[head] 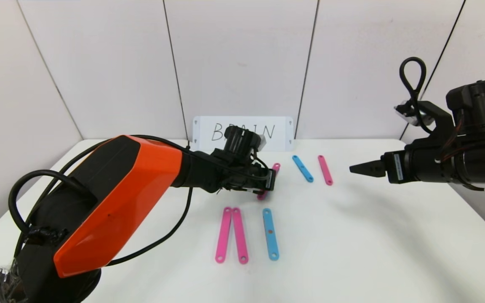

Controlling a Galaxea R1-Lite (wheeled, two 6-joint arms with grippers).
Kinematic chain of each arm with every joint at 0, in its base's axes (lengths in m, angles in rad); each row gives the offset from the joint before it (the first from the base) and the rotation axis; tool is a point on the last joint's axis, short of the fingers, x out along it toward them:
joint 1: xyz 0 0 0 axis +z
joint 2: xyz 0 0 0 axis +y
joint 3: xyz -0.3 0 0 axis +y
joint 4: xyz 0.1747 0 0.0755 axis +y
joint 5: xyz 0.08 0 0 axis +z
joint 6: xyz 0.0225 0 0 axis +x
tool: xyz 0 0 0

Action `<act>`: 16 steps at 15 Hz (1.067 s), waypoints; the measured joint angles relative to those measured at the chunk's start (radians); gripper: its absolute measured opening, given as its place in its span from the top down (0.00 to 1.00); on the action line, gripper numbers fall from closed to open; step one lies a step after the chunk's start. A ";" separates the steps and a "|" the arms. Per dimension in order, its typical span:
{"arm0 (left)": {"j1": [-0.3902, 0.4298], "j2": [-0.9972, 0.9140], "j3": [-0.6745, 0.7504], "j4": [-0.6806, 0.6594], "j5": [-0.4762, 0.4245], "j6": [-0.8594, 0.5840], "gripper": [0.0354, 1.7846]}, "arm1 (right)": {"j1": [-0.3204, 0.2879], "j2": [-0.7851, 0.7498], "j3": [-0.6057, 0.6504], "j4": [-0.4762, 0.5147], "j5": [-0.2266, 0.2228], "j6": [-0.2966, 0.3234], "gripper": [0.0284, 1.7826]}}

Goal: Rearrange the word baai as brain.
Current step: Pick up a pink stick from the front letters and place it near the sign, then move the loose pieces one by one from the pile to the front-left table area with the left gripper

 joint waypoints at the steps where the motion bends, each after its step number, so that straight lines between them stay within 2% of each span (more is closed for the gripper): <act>1: -0.001 0.000 0.000 0.001 0.001 0.000 0.84 | 0.000 -0.001 0.000 0.000 0.000 0.000 0.03; 3: -0.004 0.000 0.001 0.001 0.001 0.001 0.78 | 0.000 -0.001 0.000 0.000 0.000 0.000 0.03; 5: -0.005 0.001 0.001 0.001 0.001 0.001 0.67 | 0.000 -0.001 0.000 0.000 0.000 0.000 0.03; 9: -0.007 0.005 0.001 0.000 0.001 0.001 0.28 | -0.001 -0.001 0.000 0.000 0.000 0.000 0.03; 11: -0.007 0.004 0.000 0.000 0.001 0.001 0.14 | -0.001 -0.001 0.000 0.000 0.000 0.000 0.03; 13: -0.007 0.003 0.000 -0.001 0.001 0.001 0.05 | -0.001 -0.001 0.000 0.000 0.000 0.000 0.03; 16: -0.006 -0.001 0.000 0.000 0.001 0.001 0.02 | -0.001 -0.001 -0.001 0.000 0.000 0.000 0.03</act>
